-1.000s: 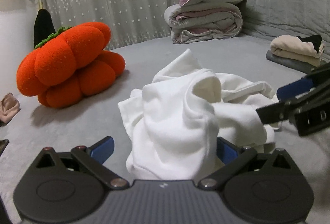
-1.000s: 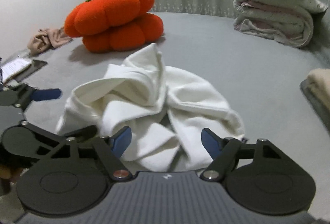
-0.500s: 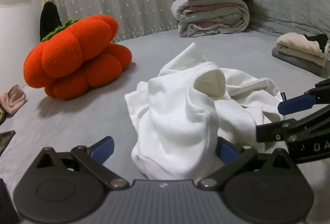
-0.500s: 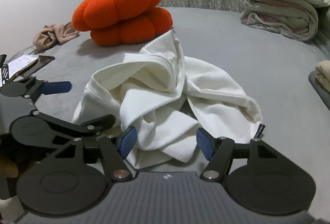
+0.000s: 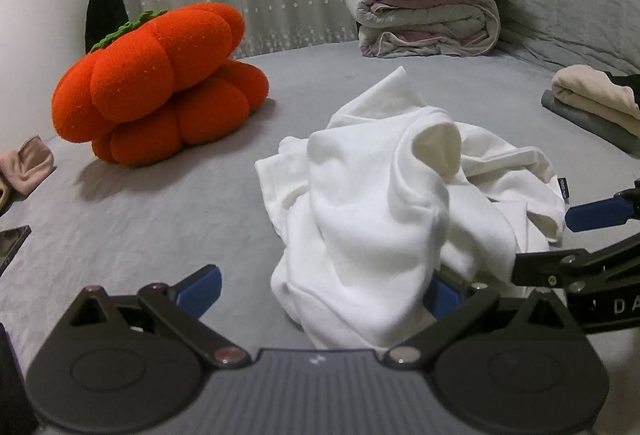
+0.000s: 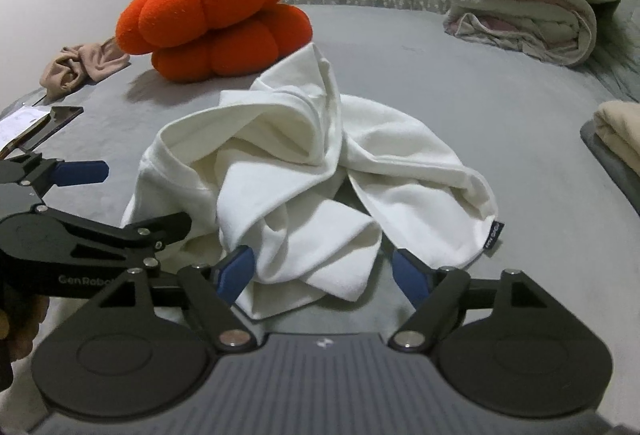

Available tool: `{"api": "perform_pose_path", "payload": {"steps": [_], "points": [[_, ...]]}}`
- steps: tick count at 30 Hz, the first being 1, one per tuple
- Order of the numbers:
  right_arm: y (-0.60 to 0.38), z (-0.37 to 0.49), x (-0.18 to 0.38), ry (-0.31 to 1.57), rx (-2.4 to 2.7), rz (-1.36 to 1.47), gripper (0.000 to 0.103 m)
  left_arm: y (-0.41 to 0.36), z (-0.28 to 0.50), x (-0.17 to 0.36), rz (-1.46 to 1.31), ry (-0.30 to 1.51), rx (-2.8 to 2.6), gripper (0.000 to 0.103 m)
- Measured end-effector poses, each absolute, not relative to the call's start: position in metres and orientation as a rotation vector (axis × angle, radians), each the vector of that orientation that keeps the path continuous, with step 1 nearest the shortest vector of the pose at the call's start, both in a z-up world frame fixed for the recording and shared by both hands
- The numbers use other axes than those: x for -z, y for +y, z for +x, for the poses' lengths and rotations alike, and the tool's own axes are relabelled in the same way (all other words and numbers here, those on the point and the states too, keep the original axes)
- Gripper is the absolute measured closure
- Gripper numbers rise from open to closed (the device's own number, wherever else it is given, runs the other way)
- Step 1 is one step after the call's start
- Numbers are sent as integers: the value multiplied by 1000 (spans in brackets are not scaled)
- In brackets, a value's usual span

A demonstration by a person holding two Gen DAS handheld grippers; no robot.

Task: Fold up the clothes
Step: 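Grasp the shirt fabric with the left gripper while the right gripper grasps another edge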

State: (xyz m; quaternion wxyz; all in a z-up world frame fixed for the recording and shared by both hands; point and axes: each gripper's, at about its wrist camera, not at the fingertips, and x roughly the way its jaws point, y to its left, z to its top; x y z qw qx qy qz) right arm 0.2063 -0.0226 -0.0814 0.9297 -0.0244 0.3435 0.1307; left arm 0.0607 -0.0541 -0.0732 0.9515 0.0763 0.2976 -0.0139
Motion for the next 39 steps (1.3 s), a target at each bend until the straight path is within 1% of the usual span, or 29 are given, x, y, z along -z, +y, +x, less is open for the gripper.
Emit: {"api": "perform_pose_path", "payload": {"steps": [23, 28, 39], "points": [[-10, 202, 85, 689, -141, -168, 25, -50, 63, 74, 151, 586, -8, 1], [-7, 201, 85, 679, -142, -180, 30, -48, 66, 74, 139, 585, -14, 1], [-7, 201, 85, 681, -165, -180, 35, -50, 67, 76, 144, 573, -31, 1]]}}
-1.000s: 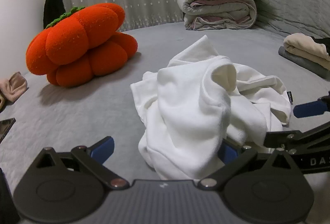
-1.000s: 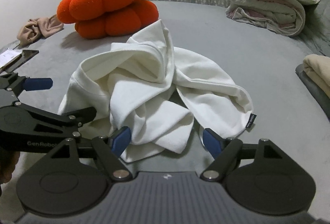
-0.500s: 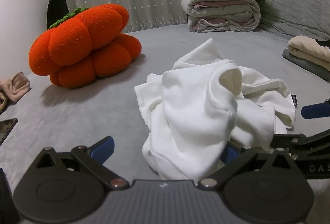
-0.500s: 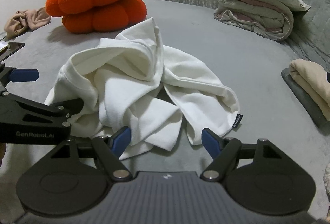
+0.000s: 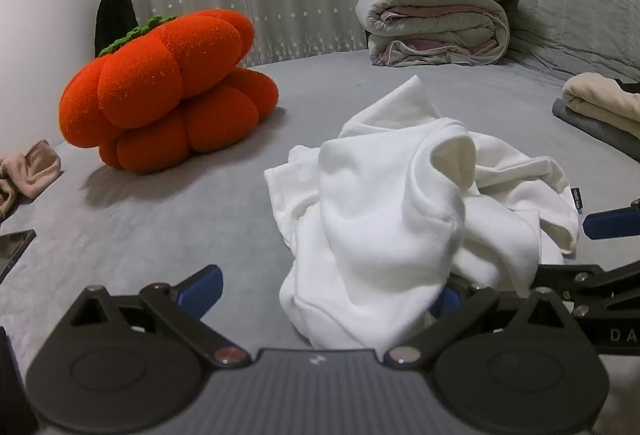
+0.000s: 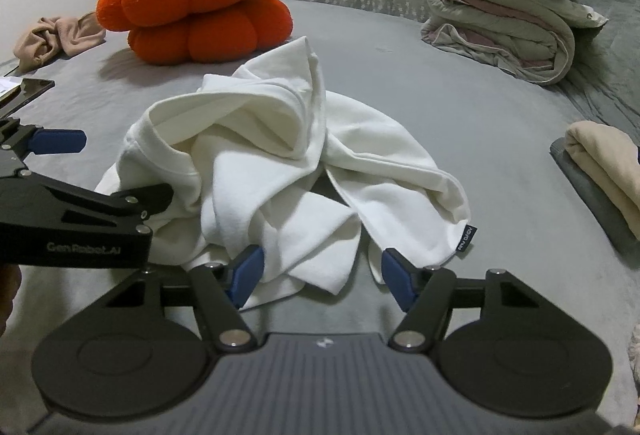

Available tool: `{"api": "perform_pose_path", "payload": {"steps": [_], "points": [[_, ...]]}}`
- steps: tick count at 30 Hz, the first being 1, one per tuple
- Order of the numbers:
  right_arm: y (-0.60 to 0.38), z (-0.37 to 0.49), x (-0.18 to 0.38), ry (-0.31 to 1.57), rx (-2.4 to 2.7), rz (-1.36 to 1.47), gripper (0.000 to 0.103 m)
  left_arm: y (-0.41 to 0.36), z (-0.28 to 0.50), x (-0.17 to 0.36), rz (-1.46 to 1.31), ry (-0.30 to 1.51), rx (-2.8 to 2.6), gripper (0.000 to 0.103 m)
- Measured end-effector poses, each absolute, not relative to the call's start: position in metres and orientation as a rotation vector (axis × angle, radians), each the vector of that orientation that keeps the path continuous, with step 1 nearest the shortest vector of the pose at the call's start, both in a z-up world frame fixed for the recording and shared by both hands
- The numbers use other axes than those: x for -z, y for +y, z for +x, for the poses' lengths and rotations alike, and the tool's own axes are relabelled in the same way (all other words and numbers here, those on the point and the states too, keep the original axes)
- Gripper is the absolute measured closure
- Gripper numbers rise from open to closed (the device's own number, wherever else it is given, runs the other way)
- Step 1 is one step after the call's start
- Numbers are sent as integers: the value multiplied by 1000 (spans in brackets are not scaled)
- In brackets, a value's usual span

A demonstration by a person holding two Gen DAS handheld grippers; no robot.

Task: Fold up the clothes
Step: 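Grasp the shirt fabric with the left gripper while the right gripper grasps another edge, then lift the shirt with both grippers and pull the grippers apart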

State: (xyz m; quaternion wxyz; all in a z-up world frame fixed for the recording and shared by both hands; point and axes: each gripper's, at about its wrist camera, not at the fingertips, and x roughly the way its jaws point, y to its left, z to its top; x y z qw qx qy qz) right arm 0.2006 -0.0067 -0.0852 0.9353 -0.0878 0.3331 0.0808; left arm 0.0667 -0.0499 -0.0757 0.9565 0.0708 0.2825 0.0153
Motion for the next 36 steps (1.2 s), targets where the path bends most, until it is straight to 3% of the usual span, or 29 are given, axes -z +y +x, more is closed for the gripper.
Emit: {"api": "perform_pose_path", "payload": {"steps": [7, 10, 13, 15, 19, 21, 27, 36], "points": [[-6, 199, 85, 682, -183, -178, 41, -50, 66, 76, 142, 567, -28, 4], [-5, 199, 84, 683, -195, -175, 45, -50, 66, 76, 146, 561, -22, 11], [-6, 198, 84, 686, -221, -155, 56, -48, 66, 76, 134, 560, 6, 27], [-6, 199, 84, 690, -232, -148, 59, -46, 67, 75, 114, 568, 41, 45], [-5, 198, 84, 691, -242, -154, 60, -42, 67, 73, 65, 581, 82, 59], [-5, 198, 84, 688, -243, -154, 60, -40, 68, 72, 57, 579, 84, 73], [-6, 199, 86, 696, -252, -154, 57, -34, 68, 65, -4, 572, 99, 94], [-10, 199, 84, 689, -261, -136, 52, -16, 47, 24, -95, 416, 142, 97]]}}
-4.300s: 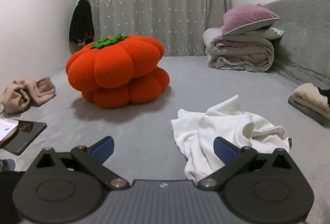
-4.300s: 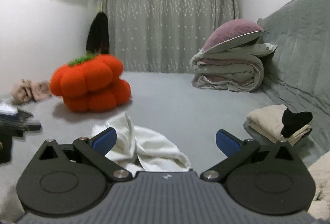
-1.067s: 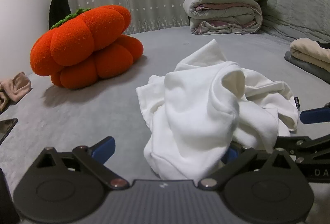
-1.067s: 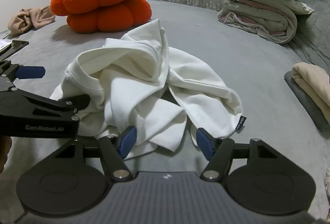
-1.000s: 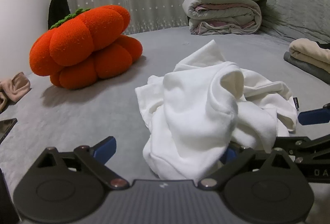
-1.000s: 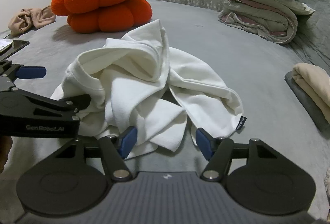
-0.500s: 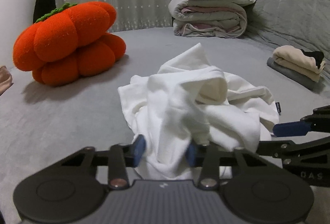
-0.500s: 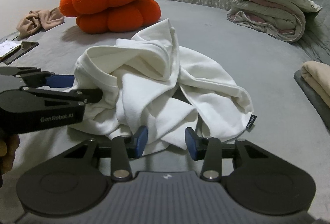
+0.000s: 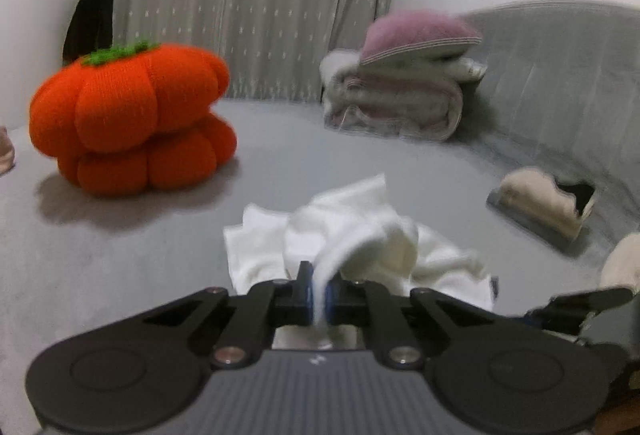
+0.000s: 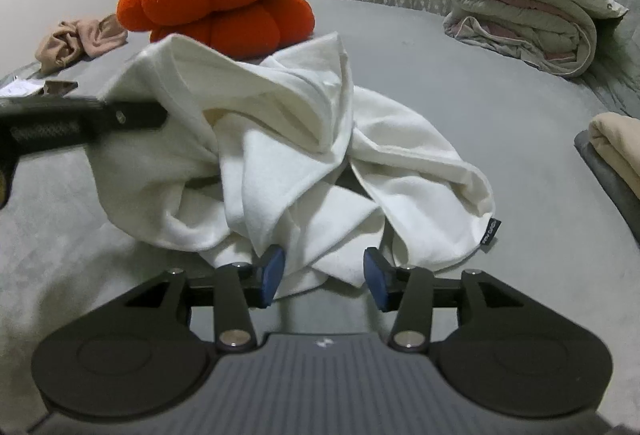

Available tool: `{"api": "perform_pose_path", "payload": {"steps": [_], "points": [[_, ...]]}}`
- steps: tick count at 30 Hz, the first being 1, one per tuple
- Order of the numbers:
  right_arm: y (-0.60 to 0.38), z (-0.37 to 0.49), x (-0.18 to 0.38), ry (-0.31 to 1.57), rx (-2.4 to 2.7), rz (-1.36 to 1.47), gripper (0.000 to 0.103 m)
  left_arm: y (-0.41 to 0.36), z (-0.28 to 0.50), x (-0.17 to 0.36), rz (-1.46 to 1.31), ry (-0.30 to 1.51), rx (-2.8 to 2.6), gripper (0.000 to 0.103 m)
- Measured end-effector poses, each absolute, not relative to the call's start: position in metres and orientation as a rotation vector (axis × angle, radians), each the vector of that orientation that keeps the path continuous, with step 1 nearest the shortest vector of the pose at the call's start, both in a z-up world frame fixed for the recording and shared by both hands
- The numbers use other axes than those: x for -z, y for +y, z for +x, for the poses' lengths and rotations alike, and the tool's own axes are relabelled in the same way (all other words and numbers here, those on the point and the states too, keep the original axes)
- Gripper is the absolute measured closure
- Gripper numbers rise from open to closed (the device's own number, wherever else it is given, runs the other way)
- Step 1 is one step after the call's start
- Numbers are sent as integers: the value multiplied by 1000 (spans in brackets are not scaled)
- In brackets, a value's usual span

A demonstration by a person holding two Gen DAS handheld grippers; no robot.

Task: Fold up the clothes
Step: 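Lift the shirt with both grippers and pull the grippers apart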

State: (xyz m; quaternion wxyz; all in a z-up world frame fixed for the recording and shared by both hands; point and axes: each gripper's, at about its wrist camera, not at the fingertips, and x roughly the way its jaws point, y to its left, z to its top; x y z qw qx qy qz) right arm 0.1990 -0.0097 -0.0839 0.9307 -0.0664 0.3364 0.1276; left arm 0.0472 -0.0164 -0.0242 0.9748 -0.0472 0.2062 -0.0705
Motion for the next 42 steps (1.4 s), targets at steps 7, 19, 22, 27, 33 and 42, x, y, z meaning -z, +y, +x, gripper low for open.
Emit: {"api": "perform_pose_path", "payload": {"steps": [7, 19, 22, 27, 33, 42], "points": [[-13, 201, 76, 655, -319, -72, 41, 11, 14, -12, -142, 256, 154, 98], [-17, 180, 42, 414, -482, 57, 17, 29, -4, -22, -279, 111, 220, 97], [-23, 184, 42, 416, -531, 160, 17, 33, 16, -8, -298, 229, 187, 97], [-15, 189, 46, 442, -562, 136, 17, 31, 34, 3, -308, 331, 162, 88], [-8, 191, 50, 470, -526, 62, 15, 26, 32, -1, -252, 349, 128, 45], [0, 213, 66, 500, -517, 9, 38, 14, 25, 2, -235, 342, 160, 32]]}}
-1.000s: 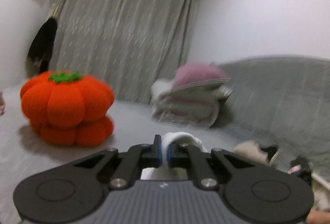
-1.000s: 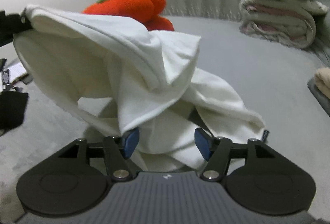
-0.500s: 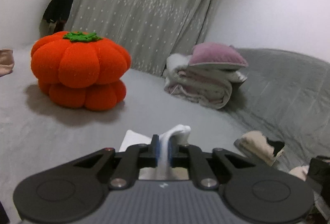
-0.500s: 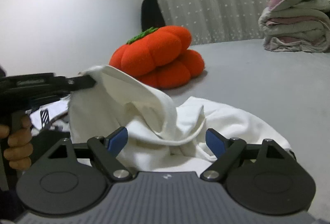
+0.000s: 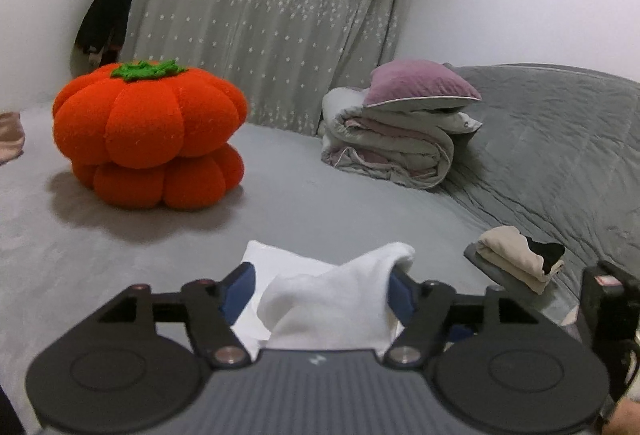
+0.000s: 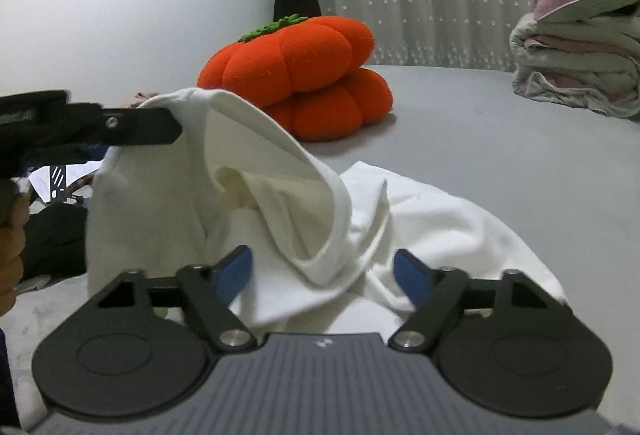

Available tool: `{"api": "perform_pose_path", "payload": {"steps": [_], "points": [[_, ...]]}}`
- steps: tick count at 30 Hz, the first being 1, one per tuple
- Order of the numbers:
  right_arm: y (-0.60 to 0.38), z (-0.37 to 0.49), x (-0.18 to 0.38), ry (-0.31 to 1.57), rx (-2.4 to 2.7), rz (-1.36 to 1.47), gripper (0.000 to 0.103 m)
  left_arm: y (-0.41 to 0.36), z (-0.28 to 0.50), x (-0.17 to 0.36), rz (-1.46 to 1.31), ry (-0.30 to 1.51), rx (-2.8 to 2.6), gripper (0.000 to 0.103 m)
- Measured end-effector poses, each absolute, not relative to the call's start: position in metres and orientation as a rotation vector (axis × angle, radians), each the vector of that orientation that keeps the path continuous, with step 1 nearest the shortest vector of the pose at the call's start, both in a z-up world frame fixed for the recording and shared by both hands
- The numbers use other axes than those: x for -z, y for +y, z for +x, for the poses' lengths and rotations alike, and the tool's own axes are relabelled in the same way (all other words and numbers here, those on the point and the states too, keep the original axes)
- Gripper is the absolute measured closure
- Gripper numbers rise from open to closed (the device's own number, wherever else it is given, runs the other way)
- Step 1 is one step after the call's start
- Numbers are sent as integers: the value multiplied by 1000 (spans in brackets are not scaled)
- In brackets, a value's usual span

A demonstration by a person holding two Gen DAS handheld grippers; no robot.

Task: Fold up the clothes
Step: 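Lift the shirt with both grippers and pull the grippers apart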

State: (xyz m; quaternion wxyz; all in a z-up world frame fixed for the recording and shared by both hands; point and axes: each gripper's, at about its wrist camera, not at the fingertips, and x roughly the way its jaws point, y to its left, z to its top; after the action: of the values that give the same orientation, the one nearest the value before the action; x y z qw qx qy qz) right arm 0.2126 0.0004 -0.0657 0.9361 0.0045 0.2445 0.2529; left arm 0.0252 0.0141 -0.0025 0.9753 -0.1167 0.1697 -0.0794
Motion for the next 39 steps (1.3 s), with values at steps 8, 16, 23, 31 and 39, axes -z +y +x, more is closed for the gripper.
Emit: {"api": "perform_pose_path", "payload": {"steps": [8, 16, 23, 31, 39], "points": [[6, 223, 79, 522, -495, -55, 96, 8, 25, 6, -224, 333, 188, 32], [-31, 163, -15, 138, -503, -19, 96, 6, 15, -1, -205, 283, 227, 11], [-32, 122, -40, 21, -556, -61, 96, -22, 1, 1, -72, 267, 342, 9], [-44, 141, -30, 86, -548, -28, 96, -61, 2, 22, 205, 353, 293, 22], [-41, 151, -14, 180, -546, -28, 83, 2, 14, -3, -98, 328, 198, 94]]}}
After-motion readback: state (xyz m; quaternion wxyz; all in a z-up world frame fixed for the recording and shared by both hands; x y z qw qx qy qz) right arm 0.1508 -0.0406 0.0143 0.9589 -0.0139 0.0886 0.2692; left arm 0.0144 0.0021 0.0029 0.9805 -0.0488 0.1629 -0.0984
